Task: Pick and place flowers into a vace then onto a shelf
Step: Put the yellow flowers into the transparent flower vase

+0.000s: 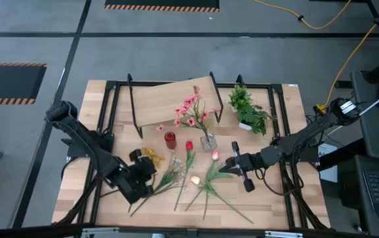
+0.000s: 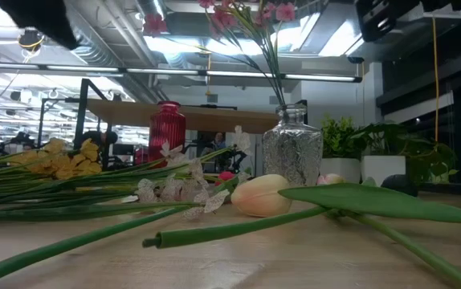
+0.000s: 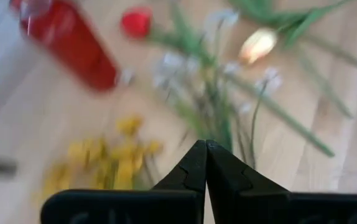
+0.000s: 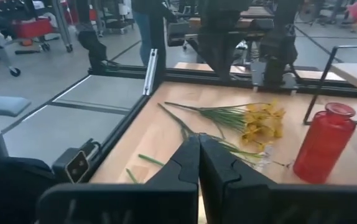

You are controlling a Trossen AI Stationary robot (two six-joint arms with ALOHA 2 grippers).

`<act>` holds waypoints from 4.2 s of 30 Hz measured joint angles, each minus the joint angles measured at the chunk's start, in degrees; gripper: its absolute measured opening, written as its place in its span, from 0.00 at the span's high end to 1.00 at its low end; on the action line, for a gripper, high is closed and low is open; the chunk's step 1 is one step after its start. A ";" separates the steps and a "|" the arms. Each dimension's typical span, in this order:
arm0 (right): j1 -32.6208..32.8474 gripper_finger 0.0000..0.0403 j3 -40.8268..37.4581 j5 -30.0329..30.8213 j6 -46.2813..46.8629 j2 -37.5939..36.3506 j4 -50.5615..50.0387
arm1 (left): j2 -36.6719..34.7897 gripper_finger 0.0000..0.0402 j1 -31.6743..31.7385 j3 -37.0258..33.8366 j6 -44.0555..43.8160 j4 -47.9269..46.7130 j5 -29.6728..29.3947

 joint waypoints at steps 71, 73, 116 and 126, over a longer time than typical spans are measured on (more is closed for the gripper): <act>4.71 1.00 0.00 3.20 0.52 -0.04 0.90 | 12.01 0.82 -7.07 -14.69 -41.55 9.16 21.61; 4.71 1.00 0.00 3.20 0.51 -0.04 0.90 | 11.67 0.89 -7.94 -14.81 -41.60 9.31 20.66; 5.48 0.97 0.00 3.16 1.25 0.07 1.29 | 2.81 0.96 -12.20 -14.86 17.85 42.31 -24.43; 5.48 0.97 0.00 3.15 -2.37 0.07 1.39 | 2.81 0.96 -7.56 -14.86 33.34 51.59 -20.87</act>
